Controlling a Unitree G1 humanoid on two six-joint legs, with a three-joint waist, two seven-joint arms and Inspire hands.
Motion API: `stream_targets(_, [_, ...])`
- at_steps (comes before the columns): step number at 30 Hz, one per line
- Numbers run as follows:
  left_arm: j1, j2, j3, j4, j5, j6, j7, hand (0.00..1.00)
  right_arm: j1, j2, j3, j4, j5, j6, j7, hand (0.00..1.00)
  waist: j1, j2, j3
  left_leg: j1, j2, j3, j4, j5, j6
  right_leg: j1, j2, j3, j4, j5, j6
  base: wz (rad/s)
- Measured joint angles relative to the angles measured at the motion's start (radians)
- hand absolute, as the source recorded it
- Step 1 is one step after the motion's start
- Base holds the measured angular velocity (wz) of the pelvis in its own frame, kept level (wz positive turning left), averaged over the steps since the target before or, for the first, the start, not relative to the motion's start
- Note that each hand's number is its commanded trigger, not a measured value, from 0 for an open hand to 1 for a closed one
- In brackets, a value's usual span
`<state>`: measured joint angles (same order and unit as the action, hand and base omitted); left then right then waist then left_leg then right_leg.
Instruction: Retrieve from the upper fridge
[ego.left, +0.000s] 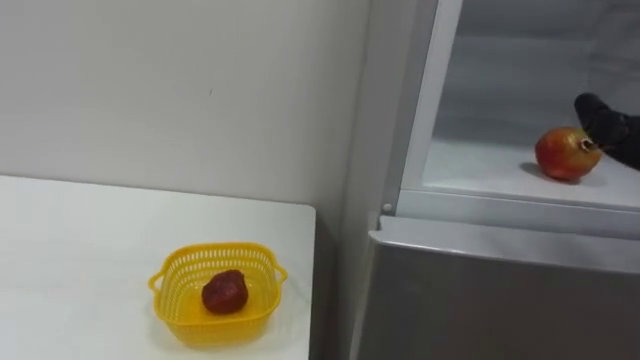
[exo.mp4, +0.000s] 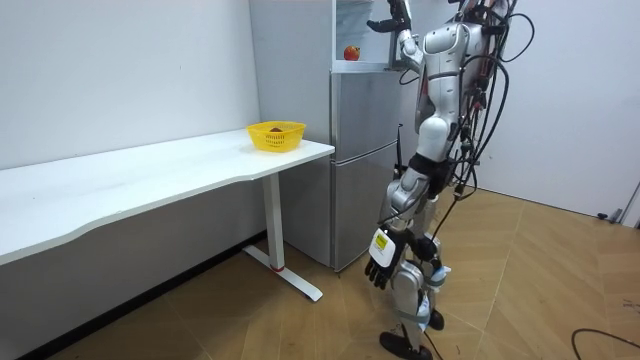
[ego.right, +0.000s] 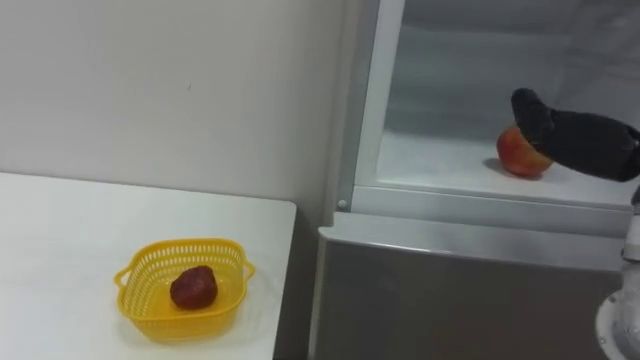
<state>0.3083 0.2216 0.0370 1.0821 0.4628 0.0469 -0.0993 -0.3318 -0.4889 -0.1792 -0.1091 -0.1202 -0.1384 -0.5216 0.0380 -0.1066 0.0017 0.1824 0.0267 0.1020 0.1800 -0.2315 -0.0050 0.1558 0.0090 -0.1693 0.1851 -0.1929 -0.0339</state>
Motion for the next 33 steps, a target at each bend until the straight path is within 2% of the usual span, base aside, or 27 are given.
stream_targets(8, [0.017, 0.0, -0.001, -0.002, 0.0, 0.019, -0.023, 0.0, 0.0, -0.006, 0.0, 0.079, 0.082, 0.045, 0.021, 0.0, 0.0, -0.014, -0.0025, -0.016, -0.004, -0.023, 0.009, -0.001, 0.001, 0.0, -0.006, -0.026, -0.003, -0.002, 0.002, 0.09])
stream_targets(15, [0.037, 0.002, 0.0, -0.01, 0.003, 0.022, -0.045, 0.0, -0.001, -0.007, 0.0, 0.118, 0.081, 0.047, 0.023, 0.0, 0.021, -0.014, -0.0023, -0.022, -0.006, -0.037, 0.018, -0.001, 0.001, 0.001, -0.007, -0.035, -0.005, -0.002, 0.002, 0.04])
stream_targets(18, [0.042, 0.007, 0.0, -0.028, 0.001, 0.033, -0.05, 0.0, -0.003, -0.02, 0.0, 0.145, 0.097, 0.049, 0.023, 0.0, 0.024, -0.014, -0.0024, -0.031, -0.007, -0.049, 0.022, -0.001, 0.001, -0.001, -0.007, -0.046, -0.012, -0.002, 0.002, 0.14])
stream_targets(21, [0.048, 0.007, 0.001, -0.046, 0.0, 0.033, -0.051, 0.0, -0.026, -0.033, 0.0, 0.202, 0.097, 0.049, 0.04, 0.0, 0.025, -0.012, -0.0017, -0.038, -0.008, -0.054, 0.025, -0.001, 0.001, -0.002, -0.008, -0.054, -0.013, -0.002, 0.002, 0.08])
stream_targets(23, [0.049, 0.007, 0.001, -0.054, 0.0, 0.034, -0.062, 0.0, -0.057, -0.036, 0.0, 0.26, 0.098, 0.054, 0.047, 0.0, 0.027, -0.017, -0.0061, -0.052, -0.008, -0.056, 0.026, 0.0, 0.001, -0.012, -0.008, -0.055, -0.012, -0.002, 0.001, 0.0])
stream_targets(25, [0.055, 0.006, 0.0, -0.066, 0.0, 0.036, -0.067, 0.0, -0.075, -0.036, 0.005, 0.3, 0.11, 0.057, 0.058, 0.0, 0.03, -0.017, -0.0061, -0.055, -0.008, -0.062, 0.027, 0.0, 0.001, -0.014, -0.008, -0.055, -0.008, -0.002, 0.001, 0.0])
stream_targets(33, [0.057, 0.006, -0.003, -0.085, -0.001, 0.056, -0.062, 0.0, -0.124, -0.036, 0.044, 0.427, 0.138, 0.106, 0.09, 0.0, 0.044, -0.028, -0.0039, -0.085, -0.008, -0.08, 0.043, 0.0, 0.001, -0.036, -0.009, -0.066, 0.004, -0.003, 0.002, 0.04])
